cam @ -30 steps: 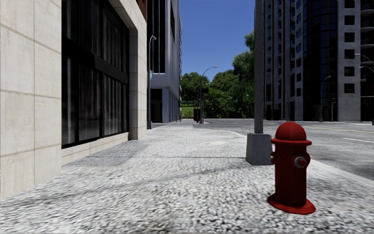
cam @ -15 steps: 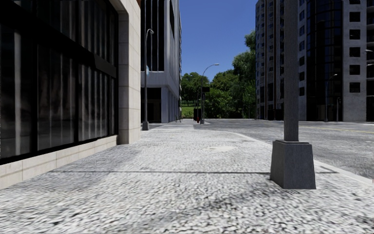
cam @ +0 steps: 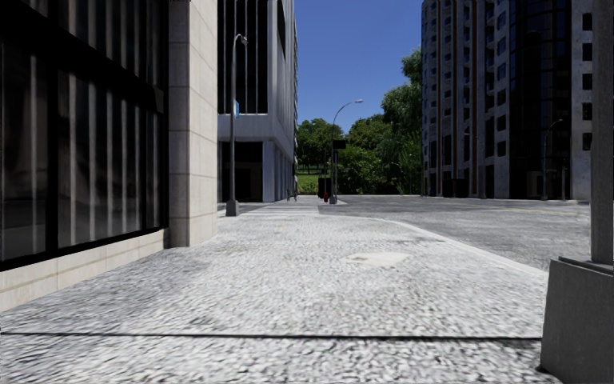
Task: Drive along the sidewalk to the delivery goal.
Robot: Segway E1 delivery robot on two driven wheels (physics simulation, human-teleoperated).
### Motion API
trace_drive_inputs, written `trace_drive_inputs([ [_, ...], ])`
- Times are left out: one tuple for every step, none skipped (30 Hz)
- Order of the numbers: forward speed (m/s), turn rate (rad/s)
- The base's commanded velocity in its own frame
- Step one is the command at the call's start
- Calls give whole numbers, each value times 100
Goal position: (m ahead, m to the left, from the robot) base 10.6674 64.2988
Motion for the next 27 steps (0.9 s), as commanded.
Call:
trace_drive_inputs([
  [200, 0],
  [200, 0],
  [200, 0],
  [200, 0],
  [200, 0],
  [200, 0],
  [200, 0],
  [200, 0],
  [200, 0],
  [200, 0],
  [200, 0],
  [200, 0],
  [200, 0],
  [200, 0],
  [200, 0],
  [200, 0],
  [200, 0],
  [200, 0],
  [200, 0],
  [200, 0],
  [200, 0],
  [200, 0],
  [200, 0],
  [200, 0],
  [200, 0],
  [200, 0],
  [200, 0],
])
